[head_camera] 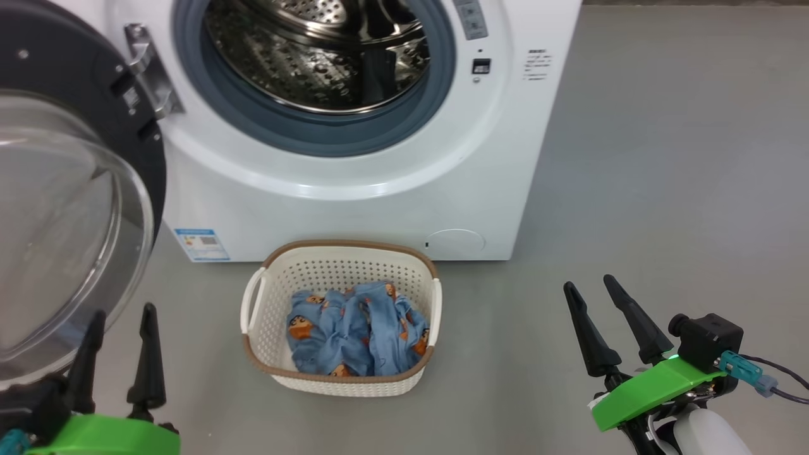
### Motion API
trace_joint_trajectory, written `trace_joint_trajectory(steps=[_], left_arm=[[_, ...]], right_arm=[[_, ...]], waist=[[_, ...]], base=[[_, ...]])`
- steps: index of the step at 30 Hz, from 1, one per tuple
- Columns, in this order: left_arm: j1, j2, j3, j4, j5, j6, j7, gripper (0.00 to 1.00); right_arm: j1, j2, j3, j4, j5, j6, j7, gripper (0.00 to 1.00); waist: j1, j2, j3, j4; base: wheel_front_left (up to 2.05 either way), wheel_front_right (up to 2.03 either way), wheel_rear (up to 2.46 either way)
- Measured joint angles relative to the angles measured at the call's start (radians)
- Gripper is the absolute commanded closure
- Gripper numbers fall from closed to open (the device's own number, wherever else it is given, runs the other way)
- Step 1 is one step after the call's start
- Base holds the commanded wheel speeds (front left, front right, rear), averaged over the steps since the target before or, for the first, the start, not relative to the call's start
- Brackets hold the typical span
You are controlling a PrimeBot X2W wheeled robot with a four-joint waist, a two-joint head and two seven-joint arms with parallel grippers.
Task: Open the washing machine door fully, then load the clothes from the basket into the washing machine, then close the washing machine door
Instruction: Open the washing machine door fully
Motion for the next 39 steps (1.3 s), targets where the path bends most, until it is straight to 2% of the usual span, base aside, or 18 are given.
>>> trace_joint_trajectory(steps=[17, 25, 39], left_arm=[[0.046, -0.034, -0.013, 0.003, 0.052, 0.004, -0.03, 0.0], [0.056, -0.046, -0.003, 0.006, 0.095, -0.022, -0.031, 0.0], [0.056, -0.105, 0.064, 0.042, 0.147, -0.076, -0.031, 0.0]], right_arm=[[0.0, -0.019, -0.03, -0.006, -0.03, 0.0, 0.0, 0.0], [0.0, -0.02, -0.05, -0.017, -0.041, 0.0, 0.0, 0.0], [0.0, -0.018, -0.064, -0.028, -0.069, 0.0, 0.0, 0.0]], waist=[[0.0, 0.0, -0.026, -0.09], [0.0001, 0.0, -0.016, -0.094], [0.0, 0.0, -0.016, -0.085]], base=[[0.0, 0.0, 0.0], [0.0, 0.0, 0.0], [0.0, 0.0, 0.0]])
